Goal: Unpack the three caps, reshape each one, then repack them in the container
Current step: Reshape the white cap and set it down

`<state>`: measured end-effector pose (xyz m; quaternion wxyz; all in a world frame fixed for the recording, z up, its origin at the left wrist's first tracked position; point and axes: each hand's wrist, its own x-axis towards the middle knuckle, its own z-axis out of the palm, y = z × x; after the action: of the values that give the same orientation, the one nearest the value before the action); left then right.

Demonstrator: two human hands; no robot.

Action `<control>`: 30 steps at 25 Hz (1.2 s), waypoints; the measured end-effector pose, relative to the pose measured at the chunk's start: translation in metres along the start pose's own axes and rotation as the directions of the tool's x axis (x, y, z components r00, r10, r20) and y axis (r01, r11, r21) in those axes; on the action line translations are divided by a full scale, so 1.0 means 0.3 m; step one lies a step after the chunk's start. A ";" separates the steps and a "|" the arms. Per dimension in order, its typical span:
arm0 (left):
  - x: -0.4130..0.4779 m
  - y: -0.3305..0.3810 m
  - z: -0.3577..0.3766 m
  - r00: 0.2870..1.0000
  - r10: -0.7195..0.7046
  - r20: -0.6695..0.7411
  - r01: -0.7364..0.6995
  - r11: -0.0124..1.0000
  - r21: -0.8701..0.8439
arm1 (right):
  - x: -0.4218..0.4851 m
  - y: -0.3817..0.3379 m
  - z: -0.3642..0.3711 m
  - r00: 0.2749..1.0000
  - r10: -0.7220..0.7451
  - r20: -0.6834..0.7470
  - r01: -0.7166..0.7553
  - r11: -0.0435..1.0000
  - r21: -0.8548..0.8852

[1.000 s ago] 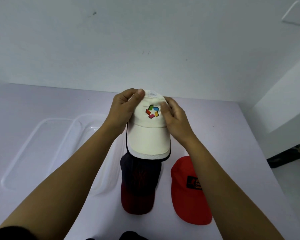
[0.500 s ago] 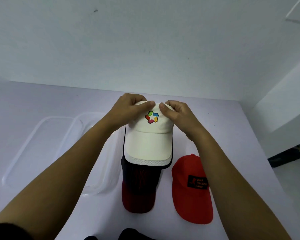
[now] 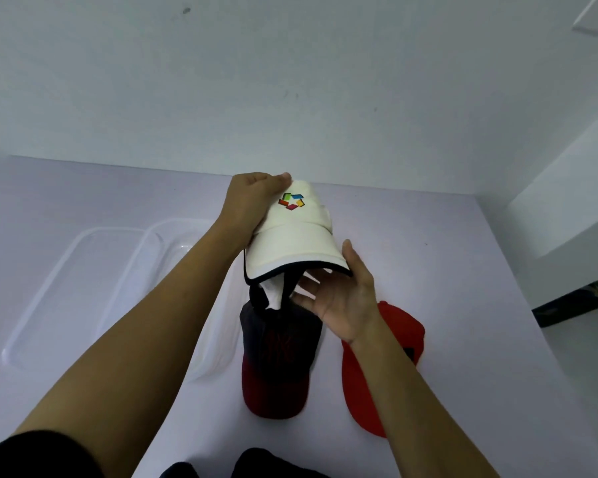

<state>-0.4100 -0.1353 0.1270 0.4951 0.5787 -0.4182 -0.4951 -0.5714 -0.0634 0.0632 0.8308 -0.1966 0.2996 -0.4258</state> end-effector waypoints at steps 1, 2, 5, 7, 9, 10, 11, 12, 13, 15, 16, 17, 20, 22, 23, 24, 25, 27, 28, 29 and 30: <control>0.008 -0.017 0.007 1.000 0.000 -0.019 0.000 1.000 0.029 | -0.001 0.014 0.003 1.000 -0.006 -0.003 0.006 0.996 0.086; 0.014 -0.031 0.011 1.000 0.001 -0.030 0.001 0.998 0.060 | -0.001 0.020 0.006 1.000 -0.015 -0.007 0.016 0.989 0.148; 0.023 -0.073 0.025 0.999 -0.001 -0.037 0.006 0.990 0.139 | 0.002 0.019 -0.003 0.994 -0.050 -0.098 0.071 0.974 0.216; 0.023 -0.099 0.039 0.999 0.009 -0.046 -0.002 0.987 0.162 | 0.008 0.010 -0.011 0.988 -0.040 -0.150 0.072 0.974 0.217; 0.016 -0.119 0.038 0.995 -0.038 -0.093 0.057 0.977 0.207 | 0.021 0.002 -0.010 0.983 -0.049 -0.174 0.088 0.971 0.223; 0.005 -0.127 0.030 0.987 -0.121 -0.108 0.141 0.969 0.203 | 0.028 -0.001 -0.011 0.982 -0.072 -0.177 0.111 0.969 0.221; -0.012 -0.136 0.019 0.966 -0.237 -0.101 0.252 0.954 0.162 | 0.036 -0.007 -0.018 0.978 -0.102 -0.181 0.141 0.966 0.218; -0.038 -0.148 0.010 0.930 -0.362 -0.061 0.366 0.925 0.097 | 0.044 -0.017 -0.027 0.973 -0.131 -0.191 0.171 0.962 0.212; -0.071 -0.161 0.004 0.878 -0.479 0.019 0.478 0.878 0.023 | 0.052 -0.027 -0.037 0.968 -0.156 -0.196 0.195 0.961 0.197; -0.113 -0.195 0.005 0.787 -0.573 0.230 0.613 0.766 -0.193 | 0.076 -0.043 -0.052 0.970 -0.174 -0.172 0.202 0.965 0.165; -0.117 -0.214 0.008 0.780 -0.546 0.305 0.624 0.707 -0.332 | 0.090 -0.043 -0.053 0.974 -0.164 -0.158 0.188 0.971 0.145; -0.113 -0.235 0.009 0.790 -0.502 0.352 0.613 0.641 -0.462 | 0.100 -0.042 -0.053 0.977 -0.161 -0.138 0.178 0.977 0.117; -0.060 -0.287 0.003 0.822 -0.395 0.409 0.563 0.462 -0.685 | 0.144 -0.035 -0.070 0.978 -0.147 -0.150 0.147 0.989 -0.012; -0.032 -0.311 0.001 0.809 -0.411 0.421 0.583 0.472 -0.661 | 0.166 -0.026 -0.085 0.985 -0.071 -0.159 0.076 0.997 0.023; -0.017 -0.325 -0.001 0.794 -0.434 0.425 0.605 0.499 -0.621 | 0.176 -0.022 -0.095 0.986 -0.044 -0.162 0.053 0.997 0.056; 0.000 -0.335 -0.001 0.780 -0.466 0.419 0.624 0.525 -0.579 | 0.186 -0.018 -0.108 0.984 -0.031 -0.175 0.047 0.995 0.085; 0.019 -0.345 0.000 0.765 -0.504 0.401 0.642 0.547 -0.538 | 0.195 -0.016 -0.121 0.980 -0.027 -0.196 0.050 0.992 0.113; 0.068 -0.366 0.008 0.731 -0.584 0.354 0.681 0.591 -0.433 | 0.228 -0.016 -0.161 0.967 -0.015 -0.254 0.063 0.982 0.179; 0.094 -0.376 0.014 0.715 -0.617 0.328 0.699 0.611 -0.372 | 0.252 -0.019 -0.183 0.956 -0.009 -0.293 0.068 0.979 0.192; 0.124 -0.389 0.023 0.704 -0.637 0.314 0.710 0.624 -0.327 | 0.280 -0.023 -0.208 0.944 0.003 -0.330 0.063 0.980 0.188; 0.155 -0.406 0.031 0.700 -0.645 0.307 0.714 0.627 -0.311 | 0.308 -0.026 -0.236 0.934 0.019 -0.357 0.047 0.984 0.174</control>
<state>-0.4124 -0.1627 -0.0009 0.3430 0.5336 -0.0948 -0.7672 -0.5809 -0.1492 -0.0154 0.7737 -0.0425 0.4047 -0.4856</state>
